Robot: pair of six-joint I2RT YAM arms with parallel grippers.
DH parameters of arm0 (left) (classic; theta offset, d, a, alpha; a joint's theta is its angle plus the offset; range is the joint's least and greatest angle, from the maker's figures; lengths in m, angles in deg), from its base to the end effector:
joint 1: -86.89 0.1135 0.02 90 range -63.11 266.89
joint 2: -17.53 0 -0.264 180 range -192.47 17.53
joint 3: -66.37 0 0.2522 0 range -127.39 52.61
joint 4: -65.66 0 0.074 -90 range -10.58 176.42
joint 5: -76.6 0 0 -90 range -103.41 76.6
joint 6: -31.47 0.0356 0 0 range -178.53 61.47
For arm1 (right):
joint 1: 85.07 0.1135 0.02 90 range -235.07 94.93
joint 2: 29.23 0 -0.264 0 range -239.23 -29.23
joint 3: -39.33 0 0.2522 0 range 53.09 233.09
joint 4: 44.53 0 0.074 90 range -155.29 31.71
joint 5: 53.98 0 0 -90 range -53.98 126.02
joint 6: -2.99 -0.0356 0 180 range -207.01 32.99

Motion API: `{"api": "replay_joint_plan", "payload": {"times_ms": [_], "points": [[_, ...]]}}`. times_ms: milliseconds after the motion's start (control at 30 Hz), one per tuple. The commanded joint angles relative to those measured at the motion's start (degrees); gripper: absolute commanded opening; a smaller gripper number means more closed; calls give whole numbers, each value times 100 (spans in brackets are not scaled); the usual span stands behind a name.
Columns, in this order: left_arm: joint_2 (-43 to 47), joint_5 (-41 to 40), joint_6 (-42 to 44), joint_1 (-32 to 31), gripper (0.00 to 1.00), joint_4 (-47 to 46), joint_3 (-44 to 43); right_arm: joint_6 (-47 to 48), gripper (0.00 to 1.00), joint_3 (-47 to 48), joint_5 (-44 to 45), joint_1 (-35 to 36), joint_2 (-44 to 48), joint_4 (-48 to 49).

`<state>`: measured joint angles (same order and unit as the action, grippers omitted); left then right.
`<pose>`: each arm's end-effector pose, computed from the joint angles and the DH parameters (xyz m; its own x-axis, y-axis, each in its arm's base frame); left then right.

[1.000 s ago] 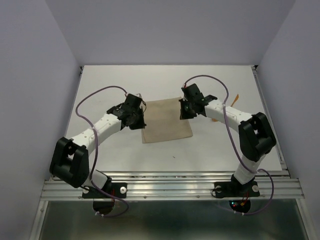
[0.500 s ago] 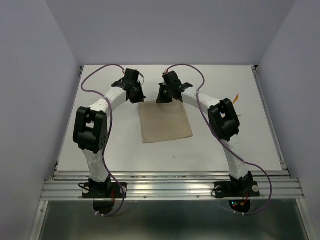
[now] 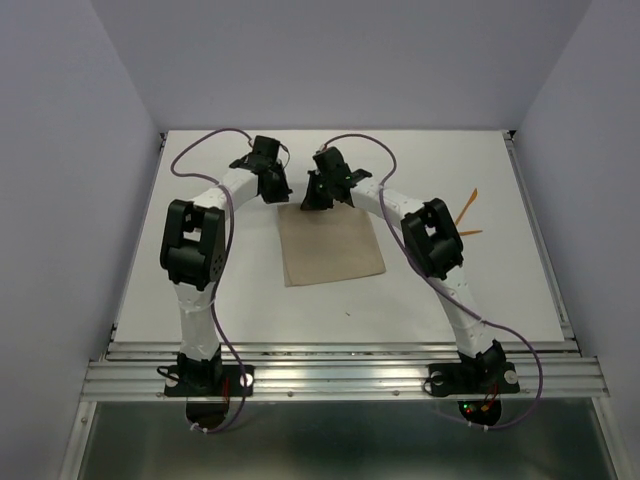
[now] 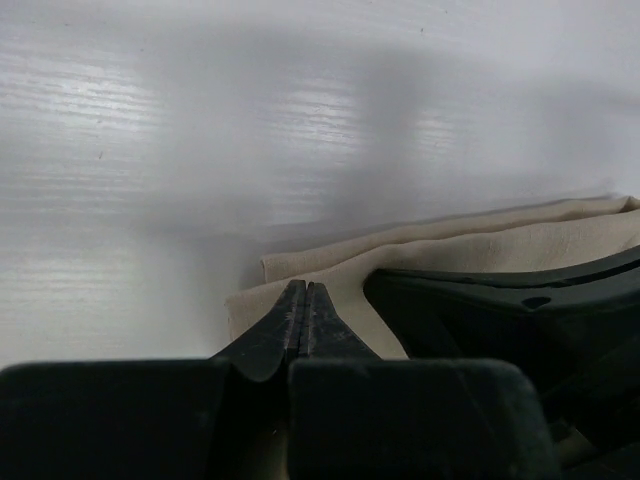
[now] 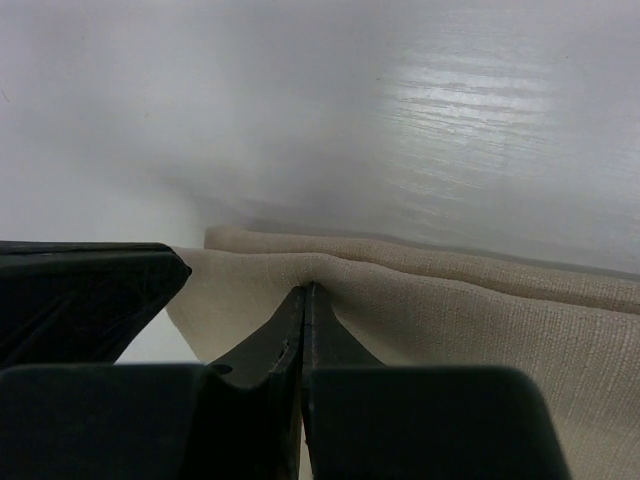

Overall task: Fold the napkin into a case and place the utensils inside
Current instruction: Smooth out the lower triangle-folded napkin at the center of the board.

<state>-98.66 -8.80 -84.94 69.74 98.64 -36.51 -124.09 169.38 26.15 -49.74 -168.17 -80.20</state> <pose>0.4364 -0.1377 0.2132 -0.7729 -0.2255 -0.5931 0.0035 0.9332 -0.3593 0.4419 0.3207 0.1714 -0.8603 0.1183 -0.4959 -0.1889 0.8295 0.5256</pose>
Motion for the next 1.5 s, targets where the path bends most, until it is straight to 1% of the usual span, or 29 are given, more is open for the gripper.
{"api": "replay_joint_plan", "payload": {"times_ms": [0,233,333,467,600,700,733,833,867,900,933,1033,1067,1133,1167,1233,1467], "points": [[-133,76,172,18,0,-77,-299,-141,1,245,239,44,-204,99],[-221,15,224,18,0,11,-255,-72,1,34,354,44,-90,99],[-19,-126,198,18,0,73,-220,8,1,-36,372,44,103,99],[578,-293,110,80,0,108,-123,87,1,-115,363,44,410,134],[983,-311,-100,307,0,169,210,148,1,-124,354,166,569,170],[1045,92,-197,440,0,117,430,192,2,-63,468,272,534,117],[1036,207,-197,466,7,12,587,210,3,-54,529,272,517,91],[1001,348,-224,484,19,-138,851,227,4,-28,644,272,455,47],[1001,436,-224,484,26,-190,913,236,3,60,722,272,429,12],[983,462,-215,493,29,-269,958,254,3,95,767,272,368,-49],[975,480,-215,493,38,-296,1054,263,3,122,802,272,341,-76],[939,603,-198,493,51,-401,1195,298,3,280,908,272,262,-217],[939,699,-189,493,59,-498,1248,315,3,254,951,272,279,-226],[939,796,-189,493,68,-612,1397,333,3,219,960,272,332,-226],[931,840,-189,493,69,-665,1450,342,3,201,1126,272,401,-217],[887,867,-189,493,69,-797,1520,368,4,166,1162,272,446,-226],[457,911,-303,493,61,-990,1442,465,4,25,1347,272,508,-252]]}}
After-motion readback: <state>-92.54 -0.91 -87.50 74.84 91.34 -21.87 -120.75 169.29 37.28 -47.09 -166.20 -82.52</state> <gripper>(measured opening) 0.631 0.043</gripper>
